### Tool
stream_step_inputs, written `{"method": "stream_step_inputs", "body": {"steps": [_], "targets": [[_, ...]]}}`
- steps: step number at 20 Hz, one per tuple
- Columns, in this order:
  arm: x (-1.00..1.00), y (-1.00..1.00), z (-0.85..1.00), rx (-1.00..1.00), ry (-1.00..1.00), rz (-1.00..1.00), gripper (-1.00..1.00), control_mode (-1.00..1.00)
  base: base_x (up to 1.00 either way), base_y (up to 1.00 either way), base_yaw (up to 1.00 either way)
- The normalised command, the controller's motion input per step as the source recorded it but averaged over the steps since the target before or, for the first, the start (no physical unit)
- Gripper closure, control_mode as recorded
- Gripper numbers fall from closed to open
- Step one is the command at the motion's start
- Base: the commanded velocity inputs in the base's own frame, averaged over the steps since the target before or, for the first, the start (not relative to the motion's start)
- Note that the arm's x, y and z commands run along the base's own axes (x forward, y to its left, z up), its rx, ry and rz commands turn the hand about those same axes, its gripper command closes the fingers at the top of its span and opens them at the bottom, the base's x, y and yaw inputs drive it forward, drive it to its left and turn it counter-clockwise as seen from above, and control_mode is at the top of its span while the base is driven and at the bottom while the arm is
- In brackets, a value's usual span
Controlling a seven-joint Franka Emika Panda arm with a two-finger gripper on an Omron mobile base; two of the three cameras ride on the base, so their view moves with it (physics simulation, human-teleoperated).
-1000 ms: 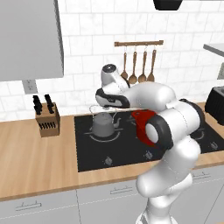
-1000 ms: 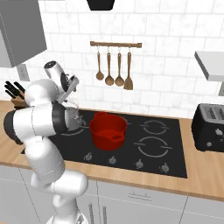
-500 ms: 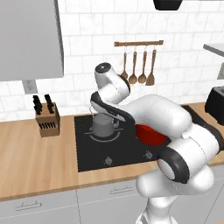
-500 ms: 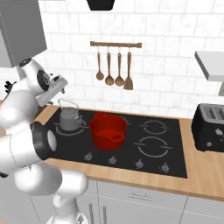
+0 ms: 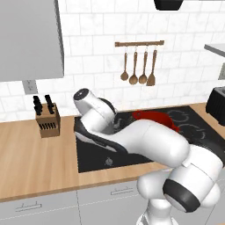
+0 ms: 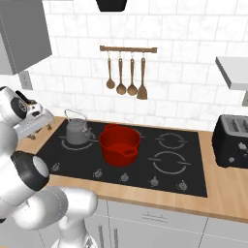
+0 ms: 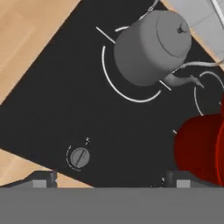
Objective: Pick the kettle from the counter and place it on a stove burner. Then turn the burner on.
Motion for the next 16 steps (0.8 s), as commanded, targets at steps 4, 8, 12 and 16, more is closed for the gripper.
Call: {"method": "stream_step_inputs", "body": {"steps": [4, 8, 12, 16], "targets": [[-0.02, -0.12, -1.0, 0.25, 0.23, -0.41, -1.0, -1.0, 0.0, 0.0, 0.0], [-0.01, -0.47, -0.81, 0.38, 0.15, -0.39, -1.0, -1.0, 0.0, 0.0, 0.0], [0.0, -0.17, -0.16, 0.04, 0.01, -0.05, -1.0, -1.0, 0.0, 0.0, 0.0], [0.0, -0.2, -0.58, 0.0, 0.01, -0.04, -1.0, -1.0, 0.0, 0.0, 0.0]]}}
